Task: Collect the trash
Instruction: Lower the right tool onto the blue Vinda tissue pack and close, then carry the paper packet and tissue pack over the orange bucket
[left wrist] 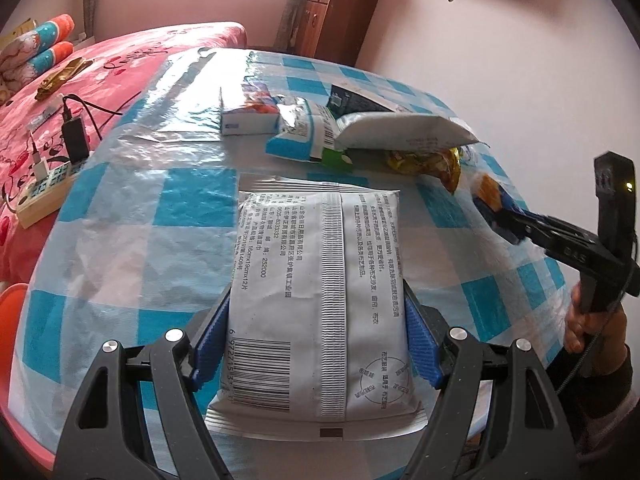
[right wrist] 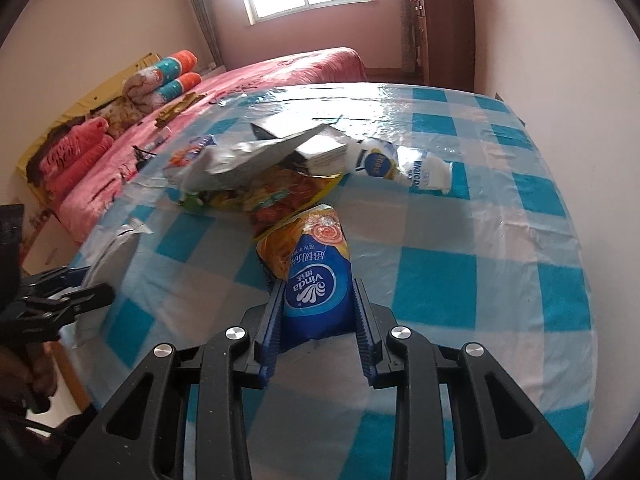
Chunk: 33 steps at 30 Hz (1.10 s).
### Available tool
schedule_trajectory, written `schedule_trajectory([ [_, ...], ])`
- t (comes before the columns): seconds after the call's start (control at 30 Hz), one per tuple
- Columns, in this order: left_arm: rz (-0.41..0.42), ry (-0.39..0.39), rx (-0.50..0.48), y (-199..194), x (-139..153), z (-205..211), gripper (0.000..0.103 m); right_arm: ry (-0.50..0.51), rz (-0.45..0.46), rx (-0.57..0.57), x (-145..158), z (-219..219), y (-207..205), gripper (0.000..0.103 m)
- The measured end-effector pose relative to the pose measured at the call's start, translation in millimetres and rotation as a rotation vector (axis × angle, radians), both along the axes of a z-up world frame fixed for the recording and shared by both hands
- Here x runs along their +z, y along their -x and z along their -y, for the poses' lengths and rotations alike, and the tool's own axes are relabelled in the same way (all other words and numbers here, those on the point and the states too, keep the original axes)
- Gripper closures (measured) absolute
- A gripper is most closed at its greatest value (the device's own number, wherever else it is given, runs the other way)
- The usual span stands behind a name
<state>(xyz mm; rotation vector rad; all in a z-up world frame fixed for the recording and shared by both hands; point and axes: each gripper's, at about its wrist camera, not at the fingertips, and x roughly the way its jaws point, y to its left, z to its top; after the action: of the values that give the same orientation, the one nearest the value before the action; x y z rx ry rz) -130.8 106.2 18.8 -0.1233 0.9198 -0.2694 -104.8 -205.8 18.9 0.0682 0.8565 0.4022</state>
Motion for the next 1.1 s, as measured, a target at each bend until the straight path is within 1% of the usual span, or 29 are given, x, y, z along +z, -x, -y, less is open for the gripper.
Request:
schedule_trajectory([
  [0.13,0.023,0.004,0.015,5.3,4.9,-10.7,0.026,-0.038,-0.001,0.021,10.8,-9.7,11.5,0.069],
  [0.27,0.050,0.010,0.040,12.6,10.9,-27.5,0.026,-0.070,0.007,0.070,26.8,-30.9,18.8,0.069],
  [0.37,0.074,0.012,0.081,19.6,16.5,-48.7,0.026,-0.079,0.023,0.112,38.6,-49.3,21.1,0.069],
  [0.47,0.089,0.010,0.129,26.6,19.6,-69.9,0.026,-0.084,0.034,0.177,50.6,-77.1,22.0,0.069],
  [0.67,0.111,-0.006,0.266,44.5,22.2,-124.5,0.026,-0.101,0.038,0.358,69.9,-155.6,24.4,0.069],
  [0.8,0.114,-0.017,0.379,59.5,20.5,-167.7,0.026,-0.104,0.033,0.478,74.6,-211.1,26.1,0.069],
  [0.9,0.104,-0.026,0.460,70.6,14.7,-198.2,0.026,-0.111,0.018,0.566,74.4,-253.8,29.2,0.069],
  [1.0,0.081,-0.023,0.550,81.1,3.2,-229.5,0.026,-0.094,0.028,0.645,74.3,-295.6,35.9,0.069],
  [1.1,0.052,-0.018,0.610,87.9,-9.5,-251.2,0.026,-0.083,0.020,0.717,71.0,-334.9,41.4,0.069],
])
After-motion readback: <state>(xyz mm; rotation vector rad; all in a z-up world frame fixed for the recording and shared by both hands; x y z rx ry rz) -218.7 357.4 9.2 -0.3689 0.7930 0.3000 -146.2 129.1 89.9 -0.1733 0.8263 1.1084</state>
